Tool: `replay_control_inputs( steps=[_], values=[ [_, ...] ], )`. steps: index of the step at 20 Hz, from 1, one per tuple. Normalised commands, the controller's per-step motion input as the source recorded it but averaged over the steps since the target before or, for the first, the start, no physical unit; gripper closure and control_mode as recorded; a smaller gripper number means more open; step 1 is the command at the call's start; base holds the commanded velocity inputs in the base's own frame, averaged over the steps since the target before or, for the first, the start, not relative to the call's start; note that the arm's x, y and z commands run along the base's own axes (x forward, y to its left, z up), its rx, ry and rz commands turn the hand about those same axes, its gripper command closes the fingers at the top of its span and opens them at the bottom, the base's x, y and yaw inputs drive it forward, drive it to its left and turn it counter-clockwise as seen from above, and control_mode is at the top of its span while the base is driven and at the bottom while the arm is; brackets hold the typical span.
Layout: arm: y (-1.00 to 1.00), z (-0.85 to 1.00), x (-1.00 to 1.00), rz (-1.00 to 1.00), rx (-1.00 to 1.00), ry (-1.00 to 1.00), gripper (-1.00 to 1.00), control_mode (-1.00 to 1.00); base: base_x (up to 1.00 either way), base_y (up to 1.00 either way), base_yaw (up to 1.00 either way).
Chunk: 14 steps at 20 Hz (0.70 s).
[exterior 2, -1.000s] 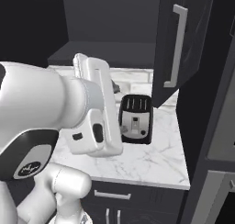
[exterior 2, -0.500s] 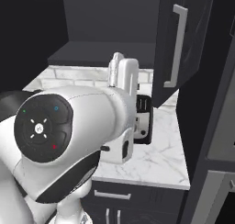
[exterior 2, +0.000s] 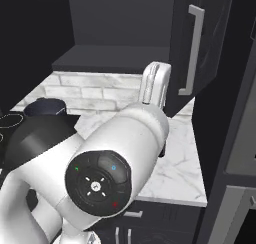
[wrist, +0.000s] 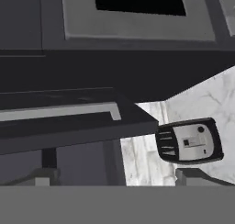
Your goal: Open the cabinet and move the ladle to the pot. Then close the cabinet.
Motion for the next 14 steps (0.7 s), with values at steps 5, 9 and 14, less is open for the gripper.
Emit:
replay_control_inputs(
  steps=[5, 9, 14],
  values=[
    [0.00, -0.27, 0.37, 0.00, 0.03, -0.24, -1.00, -1.00, 0.00, 0.00, 0.00],
    [-0.04, -0.15, 0.47, 0.00, 0.04, -0.20, -1.00, -1.00, 0.00, 0.00, 0.00],
    [-0.16, -0.11, 0.55, 0.00, 0.04, -0.11, -1.00, -1.00, 0.00, 0.00, 0.00]
  ],
)
